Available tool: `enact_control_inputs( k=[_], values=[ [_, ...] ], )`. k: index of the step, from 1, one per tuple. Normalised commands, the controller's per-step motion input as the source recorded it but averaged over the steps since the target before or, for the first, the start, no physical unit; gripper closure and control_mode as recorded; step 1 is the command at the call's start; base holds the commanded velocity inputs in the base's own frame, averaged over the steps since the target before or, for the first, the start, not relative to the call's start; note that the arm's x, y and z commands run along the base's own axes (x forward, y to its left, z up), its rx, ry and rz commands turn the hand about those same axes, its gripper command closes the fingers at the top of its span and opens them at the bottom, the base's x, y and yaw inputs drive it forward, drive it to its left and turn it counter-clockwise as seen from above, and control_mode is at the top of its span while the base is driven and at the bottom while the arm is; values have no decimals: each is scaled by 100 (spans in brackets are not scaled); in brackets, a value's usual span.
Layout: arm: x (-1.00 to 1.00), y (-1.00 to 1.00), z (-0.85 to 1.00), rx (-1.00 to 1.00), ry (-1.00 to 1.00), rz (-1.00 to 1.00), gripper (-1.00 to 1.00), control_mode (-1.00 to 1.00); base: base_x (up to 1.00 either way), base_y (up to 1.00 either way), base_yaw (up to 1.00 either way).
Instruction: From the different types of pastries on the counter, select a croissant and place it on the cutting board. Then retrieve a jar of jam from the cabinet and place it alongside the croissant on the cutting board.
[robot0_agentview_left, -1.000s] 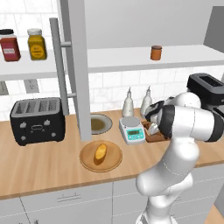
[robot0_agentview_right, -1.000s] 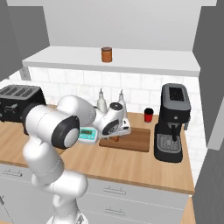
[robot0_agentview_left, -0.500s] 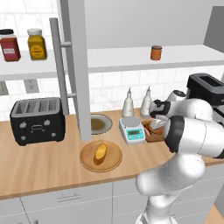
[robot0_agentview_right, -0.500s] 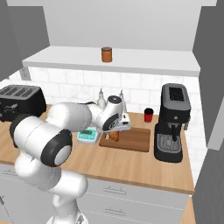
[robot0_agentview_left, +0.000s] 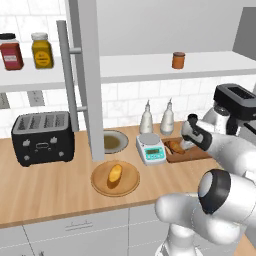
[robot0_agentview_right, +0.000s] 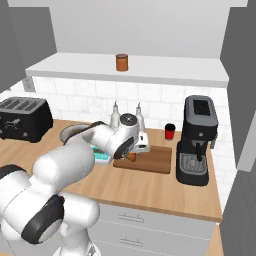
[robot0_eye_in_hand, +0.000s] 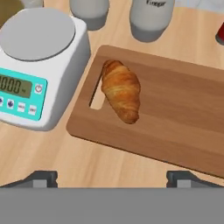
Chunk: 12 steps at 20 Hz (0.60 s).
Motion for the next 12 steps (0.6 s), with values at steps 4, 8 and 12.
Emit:
enact_control_inputs(
  k=[4,8,12],
  values=[
    [-32,0,0,0,-42,-14,-100,-100,0,0,0],
    [-1,5,17,-3,-33,-21,-100,-100,0,0,0],
    [0,24,25,-11,-25,-23,-100,-100,0,0,0]
  ],
)
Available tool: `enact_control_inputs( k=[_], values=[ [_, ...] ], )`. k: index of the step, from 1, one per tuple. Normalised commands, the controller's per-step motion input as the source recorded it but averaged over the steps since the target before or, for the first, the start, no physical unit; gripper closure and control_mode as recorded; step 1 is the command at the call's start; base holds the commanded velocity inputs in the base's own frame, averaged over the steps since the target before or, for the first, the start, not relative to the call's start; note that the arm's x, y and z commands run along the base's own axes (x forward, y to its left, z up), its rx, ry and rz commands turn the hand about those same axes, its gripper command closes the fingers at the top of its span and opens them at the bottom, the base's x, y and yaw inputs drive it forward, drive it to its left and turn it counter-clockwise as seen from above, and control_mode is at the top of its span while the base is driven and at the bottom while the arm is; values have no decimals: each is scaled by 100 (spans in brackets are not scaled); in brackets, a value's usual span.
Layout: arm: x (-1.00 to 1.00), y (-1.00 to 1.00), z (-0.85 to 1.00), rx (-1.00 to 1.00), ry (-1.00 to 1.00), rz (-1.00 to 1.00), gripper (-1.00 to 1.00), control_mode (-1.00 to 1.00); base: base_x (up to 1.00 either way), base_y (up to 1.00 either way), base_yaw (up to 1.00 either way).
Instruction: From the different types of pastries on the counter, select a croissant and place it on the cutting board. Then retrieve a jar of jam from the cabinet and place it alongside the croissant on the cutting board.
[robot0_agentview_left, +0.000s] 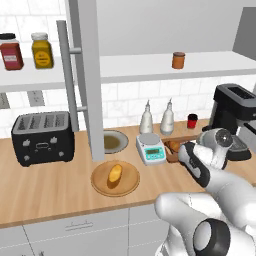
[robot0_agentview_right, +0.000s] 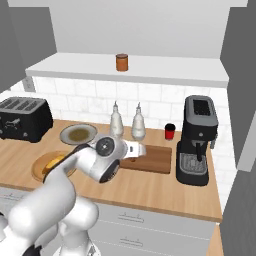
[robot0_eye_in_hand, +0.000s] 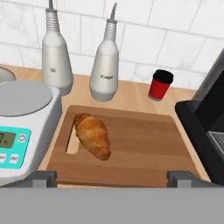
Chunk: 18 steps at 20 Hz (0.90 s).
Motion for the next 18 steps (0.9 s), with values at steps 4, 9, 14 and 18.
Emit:
enact_control_inputs(
  k=[4,9,14,18],
  values=[
    [-5,17,39,-14,-26,-23,-100,-100,0,0,0],
    [-11,3,37,-12,-28,-24,-100,-100,0,0,0],
    [-4,4,25,-9,-25,-13,-100,-100,0,0,0],
    [-9,0,21,-4,-19,-2,-100,-100,0,0,0]
  ],
)
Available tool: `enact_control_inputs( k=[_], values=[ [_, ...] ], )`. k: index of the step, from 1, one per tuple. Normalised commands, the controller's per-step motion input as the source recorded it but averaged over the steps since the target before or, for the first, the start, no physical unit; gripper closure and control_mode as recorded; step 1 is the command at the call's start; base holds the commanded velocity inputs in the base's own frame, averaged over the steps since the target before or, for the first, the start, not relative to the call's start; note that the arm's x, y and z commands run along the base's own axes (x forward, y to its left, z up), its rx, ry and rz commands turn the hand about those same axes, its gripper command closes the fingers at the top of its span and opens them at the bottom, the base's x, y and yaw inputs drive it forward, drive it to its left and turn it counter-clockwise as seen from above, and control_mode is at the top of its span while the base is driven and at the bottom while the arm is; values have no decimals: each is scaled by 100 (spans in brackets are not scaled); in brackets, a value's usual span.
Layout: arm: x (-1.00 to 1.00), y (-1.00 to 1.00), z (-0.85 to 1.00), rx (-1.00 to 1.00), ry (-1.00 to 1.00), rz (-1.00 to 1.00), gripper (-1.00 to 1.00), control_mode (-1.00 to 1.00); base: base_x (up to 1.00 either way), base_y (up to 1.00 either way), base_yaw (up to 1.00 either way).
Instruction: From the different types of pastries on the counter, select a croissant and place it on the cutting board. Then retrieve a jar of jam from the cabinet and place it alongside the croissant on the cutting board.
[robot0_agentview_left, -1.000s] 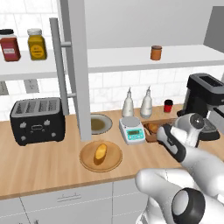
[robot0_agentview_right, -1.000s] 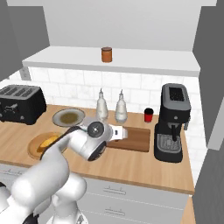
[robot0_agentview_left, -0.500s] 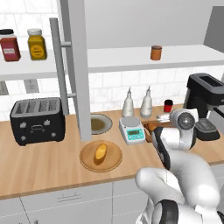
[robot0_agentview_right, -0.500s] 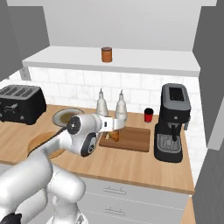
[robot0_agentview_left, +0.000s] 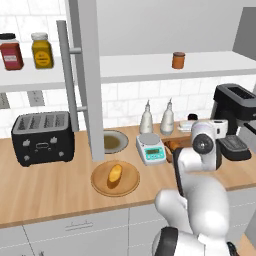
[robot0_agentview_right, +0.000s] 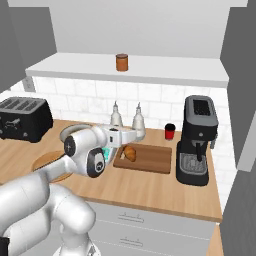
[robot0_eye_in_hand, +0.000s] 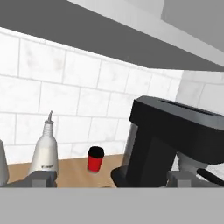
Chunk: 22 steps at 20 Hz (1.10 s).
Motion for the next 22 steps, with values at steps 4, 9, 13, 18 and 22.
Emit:
enact_control_inputs(
  k=[4,9,13,18,22],
  values=[
    [-33,0,8,-1,-10,0,-100,-100,0,0,0],
    [-11,-19,38,0,-6,12,-100,-100,0,0,0],
    [-1,-10,48,0,1,15,-100,-100,0,0,0],
    [-25,-2,51,0,1,15,-100,-100,0,0,0],
    [-61,0,35,0,0,15,-100,-100,0,0,0]
  ],
)
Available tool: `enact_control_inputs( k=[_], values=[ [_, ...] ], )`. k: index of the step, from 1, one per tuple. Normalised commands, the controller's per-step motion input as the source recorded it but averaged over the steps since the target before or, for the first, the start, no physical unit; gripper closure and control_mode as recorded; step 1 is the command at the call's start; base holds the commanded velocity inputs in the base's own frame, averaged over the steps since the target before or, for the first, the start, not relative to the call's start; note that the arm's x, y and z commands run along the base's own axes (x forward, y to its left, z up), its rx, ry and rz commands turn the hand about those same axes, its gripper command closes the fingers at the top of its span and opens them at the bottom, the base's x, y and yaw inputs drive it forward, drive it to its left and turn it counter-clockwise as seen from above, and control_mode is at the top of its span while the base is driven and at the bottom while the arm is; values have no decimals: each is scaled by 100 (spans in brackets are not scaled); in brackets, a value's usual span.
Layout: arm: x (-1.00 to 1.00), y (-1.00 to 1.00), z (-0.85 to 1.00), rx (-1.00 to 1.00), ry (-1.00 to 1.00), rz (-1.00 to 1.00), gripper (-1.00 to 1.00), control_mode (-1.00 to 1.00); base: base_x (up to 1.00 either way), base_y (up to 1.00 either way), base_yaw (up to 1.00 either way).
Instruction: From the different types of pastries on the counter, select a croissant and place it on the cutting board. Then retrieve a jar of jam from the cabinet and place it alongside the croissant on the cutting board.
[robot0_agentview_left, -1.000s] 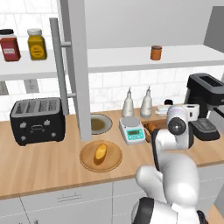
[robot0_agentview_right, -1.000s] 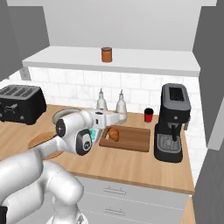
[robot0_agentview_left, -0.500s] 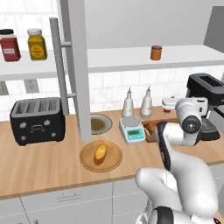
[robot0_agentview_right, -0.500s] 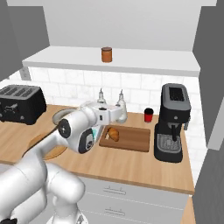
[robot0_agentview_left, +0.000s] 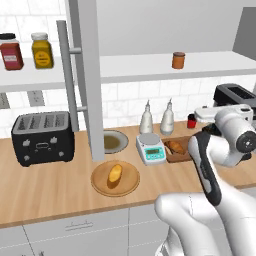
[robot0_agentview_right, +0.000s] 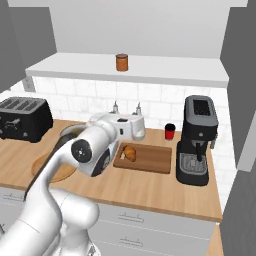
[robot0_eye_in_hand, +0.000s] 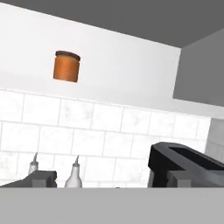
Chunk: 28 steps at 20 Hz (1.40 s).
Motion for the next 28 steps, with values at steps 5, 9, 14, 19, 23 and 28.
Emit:
enact_control_inputs(
  k=[5,9,14,19,23,28],
  values=[
    [-64,0,32,0,0,15,-100,-100,0,0,0],
    [-21,0,52,0,0,10,-100,-100,0,0,0],
    [-18,0,43,-1,0,9,-100,-100,0,0,0],
    [-40,0,41,-4,-1,10,-100,-100,0,0,0],
    [-39,0,25,-4,0,10,-100,-100,0,0,0],
    [-8,6,8,-5,0,5,-100,-100,0,0,0]
  ],
)
